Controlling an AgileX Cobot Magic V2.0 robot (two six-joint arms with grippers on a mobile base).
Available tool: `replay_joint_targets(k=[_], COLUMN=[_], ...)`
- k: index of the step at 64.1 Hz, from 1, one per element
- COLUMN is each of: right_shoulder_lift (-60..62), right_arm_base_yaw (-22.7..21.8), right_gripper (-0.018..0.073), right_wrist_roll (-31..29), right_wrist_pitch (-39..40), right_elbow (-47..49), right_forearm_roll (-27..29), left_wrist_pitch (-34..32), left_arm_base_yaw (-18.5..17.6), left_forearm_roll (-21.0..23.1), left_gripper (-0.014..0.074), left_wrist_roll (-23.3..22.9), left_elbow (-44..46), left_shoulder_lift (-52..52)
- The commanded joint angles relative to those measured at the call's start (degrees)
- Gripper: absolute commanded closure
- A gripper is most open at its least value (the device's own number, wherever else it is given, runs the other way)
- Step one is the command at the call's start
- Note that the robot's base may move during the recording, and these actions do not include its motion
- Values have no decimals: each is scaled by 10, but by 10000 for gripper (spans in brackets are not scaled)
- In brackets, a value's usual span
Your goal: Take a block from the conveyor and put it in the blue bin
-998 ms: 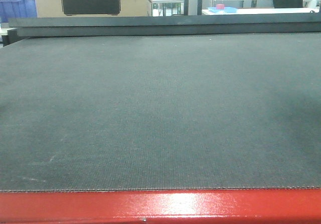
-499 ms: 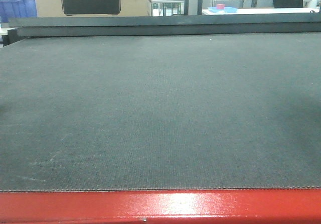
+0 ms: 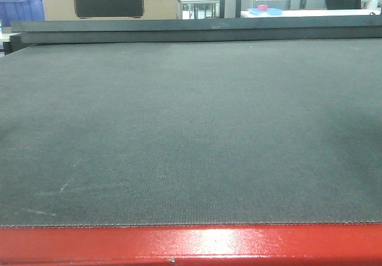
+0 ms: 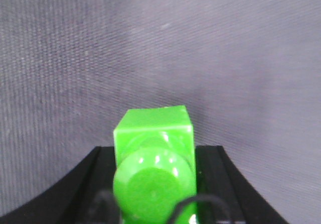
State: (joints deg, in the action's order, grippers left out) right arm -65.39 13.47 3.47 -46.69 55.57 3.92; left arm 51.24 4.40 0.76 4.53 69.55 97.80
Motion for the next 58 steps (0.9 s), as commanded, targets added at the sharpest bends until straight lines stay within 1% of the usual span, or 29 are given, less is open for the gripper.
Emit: replay_joint_targets(k=[1, 7, 18, 28, 38, 49, 58], right_shoulder_lift=[5, 5, 10, 36, 78, 142, 197], right_arm_base_yaw=[-1, -1, -1, -1, -1, -1, -1], right_gripper=[715, 715, 715, 715, 715, 715, 715], right_wrist_roll=[-6, -6, -6, -6, -6, -6, -6], right_wrist_pitch=[23, 34, 71, 110, 109, 115, 100], right_elbow=[-12, -39, -98, -140, -150, -150, -133], right_forearm_roll=[-15, -33, -33, -33, -33, -33, -33], left_wrist_pitch=[5, 0, -18, -48, -51, -57, -65], left_arm_base_yaw=[-16, -49, -117, -161, -179, -179, -179], left_forearm_roll=[17, 17, 16, 16, 16, 16, 13], left_gripper=[707, 707, 707, 707, 707, 707, 707], left_wrist_roll=[-4, -5, -30, -45, -45, -45, -45], left_elbow=[3, -1, -30, -77, -103, -104, -104], left_shoulder_lift=[-49, -90, -175, -244, -318, -404, -475])
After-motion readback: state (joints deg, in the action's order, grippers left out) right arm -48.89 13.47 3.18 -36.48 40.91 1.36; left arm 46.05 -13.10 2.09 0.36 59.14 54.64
